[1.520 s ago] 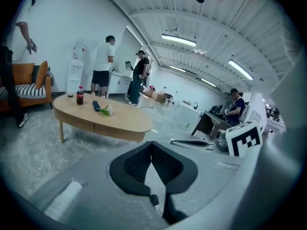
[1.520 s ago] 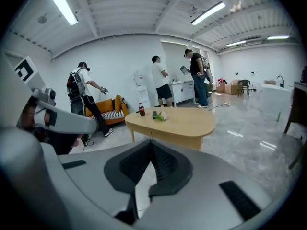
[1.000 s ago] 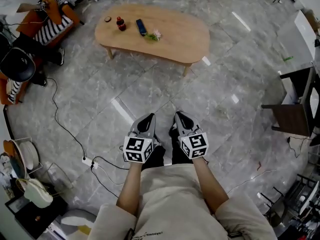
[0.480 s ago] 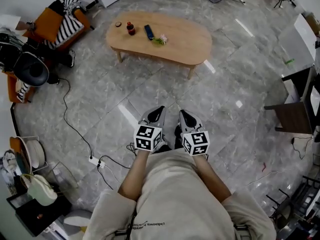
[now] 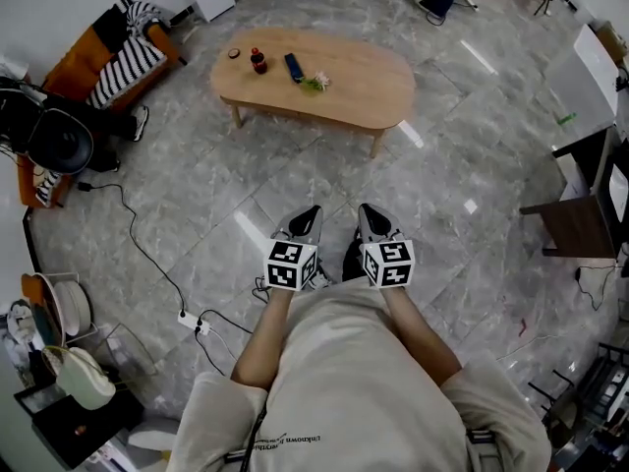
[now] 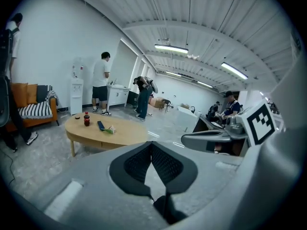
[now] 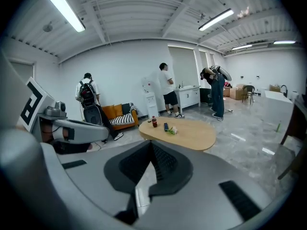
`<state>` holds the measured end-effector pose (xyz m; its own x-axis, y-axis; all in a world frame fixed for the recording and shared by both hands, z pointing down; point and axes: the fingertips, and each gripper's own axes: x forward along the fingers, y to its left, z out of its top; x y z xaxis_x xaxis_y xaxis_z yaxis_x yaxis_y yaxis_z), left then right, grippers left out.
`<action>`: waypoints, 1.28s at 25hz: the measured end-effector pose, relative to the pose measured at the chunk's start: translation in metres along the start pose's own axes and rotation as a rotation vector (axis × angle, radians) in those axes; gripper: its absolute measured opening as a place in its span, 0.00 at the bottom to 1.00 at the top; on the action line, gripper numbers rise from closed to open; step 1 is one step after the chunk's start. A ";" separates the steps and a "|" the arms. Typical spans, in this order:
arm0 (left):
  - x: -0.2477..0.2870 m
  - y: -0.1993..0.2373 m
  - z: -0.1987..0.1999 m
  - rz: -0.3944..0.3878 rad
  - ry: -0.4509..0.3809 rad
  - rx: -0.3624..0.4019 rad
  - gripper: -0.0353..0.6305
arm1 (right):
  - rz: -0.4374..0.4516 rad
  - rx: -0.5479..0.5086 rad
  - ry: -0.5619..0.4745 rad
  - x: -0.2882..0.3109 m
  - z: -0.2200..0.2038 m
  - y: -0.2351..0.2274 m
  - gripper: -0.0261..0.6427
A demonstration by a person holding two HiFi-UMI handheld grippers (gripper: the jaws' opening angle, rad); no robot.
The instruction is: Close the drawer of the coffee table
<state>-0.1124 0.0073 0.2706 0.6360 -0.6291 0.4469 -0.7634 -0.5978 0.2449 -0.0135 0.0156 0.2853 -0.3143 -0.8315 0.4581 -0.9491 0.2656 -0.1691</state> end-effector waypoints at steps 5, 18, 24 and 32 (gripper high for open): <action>0.001 0.008 0.002 0.014 -0.014 -0.020 0.07 | 0.023 -0.016 0.010 0.002 -0.003 0.008 0.06; 0.005 0.007 -0.003 -0.019 -0.001 -0.017 0.07 | -0.007 -0.026 0.010 -0.003 -0.007 0.005 0.06; 0.008 0.007 0.000 -0.015 0.004 0.015 0.07 | -0.007 -0.033 -0.005 0.000 0.002 0.004 0.06; 0.007 0.010 0.000 -0.016 -0.009 0.001 0.07 | -0.022 -0.037 0.023 0.000 -0.003 0.000 0.06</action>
<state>-0.1152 -0.0036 0.2759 0.6493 -0.6238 0.4351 -0.7527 -0.6087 0.2508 -0.0141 0.0167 0.2878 -0.2935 -0.8261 0.4811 -0.9557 0.2657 -0.1267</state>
